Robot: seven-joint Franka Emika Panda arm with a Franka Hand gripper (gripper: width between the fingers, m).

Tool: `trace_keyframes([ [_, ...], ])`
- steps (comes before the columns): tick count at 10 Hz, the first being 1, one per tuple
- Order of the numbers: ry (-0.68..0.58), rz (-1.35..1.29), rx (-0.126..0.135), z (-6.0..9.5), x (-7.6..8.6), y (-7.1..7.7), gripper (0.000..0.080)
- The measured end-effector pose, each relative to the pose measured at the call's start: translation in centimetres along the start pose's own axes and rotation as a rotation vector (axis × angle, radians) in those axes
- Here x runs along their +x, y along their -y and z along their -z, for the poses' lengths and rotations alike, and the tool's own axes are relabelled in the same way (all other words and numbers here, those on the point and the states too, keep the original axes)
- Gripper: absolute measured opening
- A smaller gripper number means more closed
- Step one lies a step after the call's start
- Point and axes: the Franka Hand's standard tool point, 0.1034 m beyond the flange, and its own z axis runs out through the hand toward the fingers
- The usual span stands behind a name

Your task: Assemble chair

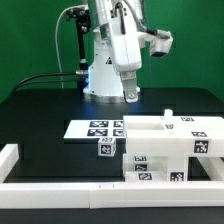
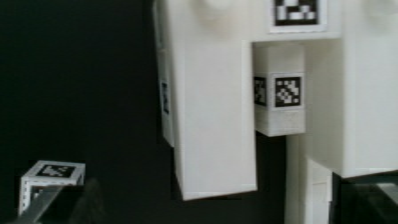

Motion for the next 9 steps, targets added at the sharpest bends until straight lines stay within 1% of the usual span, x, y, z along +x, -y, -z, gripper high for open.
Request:
trace_keyframes([
  [3,-0.001,0.009,-0.005,-0.2,0.0,-0.2,0.0649],
  [4,-0.003,0.147,-0.008,-0.5,0.2,-0.8,0.0649],
  [5,-0.005,0.27,-0.021,-0.8,0.7,-2.0,0.0649],
  [6,0.012,0.449,-0.044,-0.9,0.4,-3.0,0.0649],
  [7,0.001,0.552,-0.028,-0.4,0.5,-3.2,0.0649],
  [8,-0.037,0.595,-0.005,-0.1,1.1,-3.6,0.0649],
  [9,-0.034,0.662,-0.017,-0.3,1.1,-3.7,0.0649],
])
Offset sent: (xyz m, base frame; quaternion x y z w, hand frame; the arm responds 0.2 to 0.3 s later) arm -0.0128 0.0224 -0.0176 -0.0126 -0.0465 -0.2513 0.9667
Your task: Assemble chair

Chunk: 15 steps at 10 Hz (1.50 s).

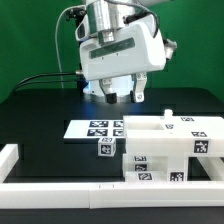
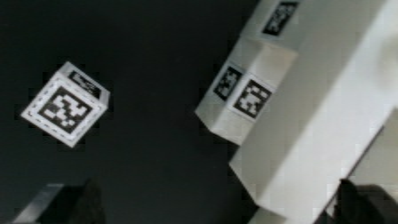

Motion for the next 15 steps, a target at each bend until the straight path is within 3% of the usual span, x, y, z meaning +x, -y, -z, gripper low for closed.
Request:
trace_keyframes([
  [2,-0.001,0.181,-0.007,0.0,-0.1,-0.2,0.0649],
  [3,0.007,0.395,-0.036,-0.2,-0.8,-0.9,0.0649],
  [6,0.029,0.939,-0.069,-0.1,-0.6,-2.2,0.0649],
  [9,0.034,0.963,-0.077,-0.4,-0.3,-2.6,0.0649],
  [11,0.072,0.86,-0.122,-2.4,0.8,-5.6,0.0649],
  [12,0.093,0.819,-0.143,-3.5,0.8,-6.0,0.0649],
  [13,0.102,0.811,-0.155,-4.3,0.3,-5.5,0.0649],
  [14,0.007,0.858,-0.168,-4.1,0.4,-4.7,0.0649],
  [15,0.028,0.853,-0.17,-4.2,0.1,-5.1,0.0649],
])
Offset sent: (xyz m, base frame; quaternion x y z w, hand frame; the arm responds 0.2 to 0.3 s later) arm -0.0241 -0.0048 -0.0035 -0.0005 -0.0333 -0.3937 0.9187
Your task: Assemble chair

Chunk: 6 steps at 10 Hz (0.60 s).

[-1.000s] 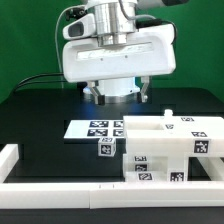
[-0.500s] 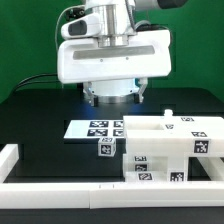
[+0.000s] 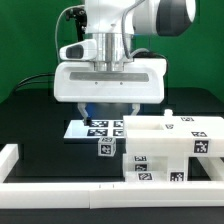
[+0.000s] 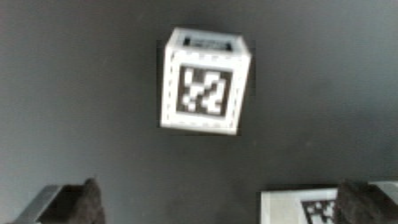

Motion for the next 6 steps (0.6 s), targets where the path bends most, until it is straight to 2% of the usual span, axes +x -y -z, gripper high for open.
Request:
trace_keyframes([
  [2,0.007,-0.025,0.0,-0.3,-0.3,-0.5,0.0649],
  [4,0.047,-0.069,-0.005,-1.9,-1.5,-1.5,0.0649],
  [6,0.073,-0.092,0.003,-2.6,-1.8,-2.0,0.0649],
])
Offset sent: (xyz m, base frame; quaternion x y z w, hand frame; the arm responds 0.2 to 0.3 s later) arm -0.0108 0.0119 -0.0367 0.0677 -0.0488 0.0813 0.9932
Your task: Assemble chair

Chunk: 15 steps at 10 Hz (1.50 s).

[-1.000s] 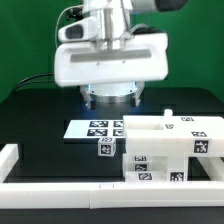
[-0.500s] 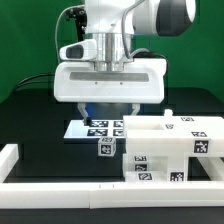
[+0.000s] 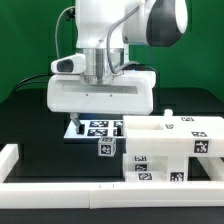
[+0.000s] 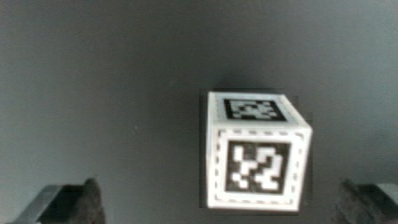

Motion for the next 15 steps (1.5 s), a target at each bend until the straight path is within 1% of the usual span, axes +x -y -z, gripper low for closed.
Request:
trace_keyframes([
  [1,0.005,-0.011,-0.001,-0.4,0.2,0.1,0.0649],
  [3,0.019,-0.038,0.0,-1.2,-0.1,1.3,0.0649],
  [5,0.022,-0.049,0.002,-1.4,-0.1,1.9,0.0649],
  [6,0.017,-0.051,-0.003,-1.5,-0.1,1.6,0.0649],
  [7,-0.004,-0.054,-0.022,-1.8,-0.1,1.1,0.0649],
  [8,-0.023,-0.056,-0.038,-2.0,-0.3,1.1,0.0649],
  [9,-0.02,-0.054,-0.036,-2.0,-0.3,1.2,0.0649],
  [11,-0.02,-0.055,-0.037,-2.1,-0.3,1.1,0.039],
  [12,-0.02,-0.055,-0.037,-2.1,-0.3,1.1,0.039],
  [13,-0.021,-0.055,-0.038,-2.1,-0.3,1.1,0.0281],
  [14,-0.022,-0.056,-0.037,-2.0,-0.3,1.1,0.0281],
  [15,-0.02,-0.06,-0.025,-1.1,-0.1,1.0,0.0281],
])
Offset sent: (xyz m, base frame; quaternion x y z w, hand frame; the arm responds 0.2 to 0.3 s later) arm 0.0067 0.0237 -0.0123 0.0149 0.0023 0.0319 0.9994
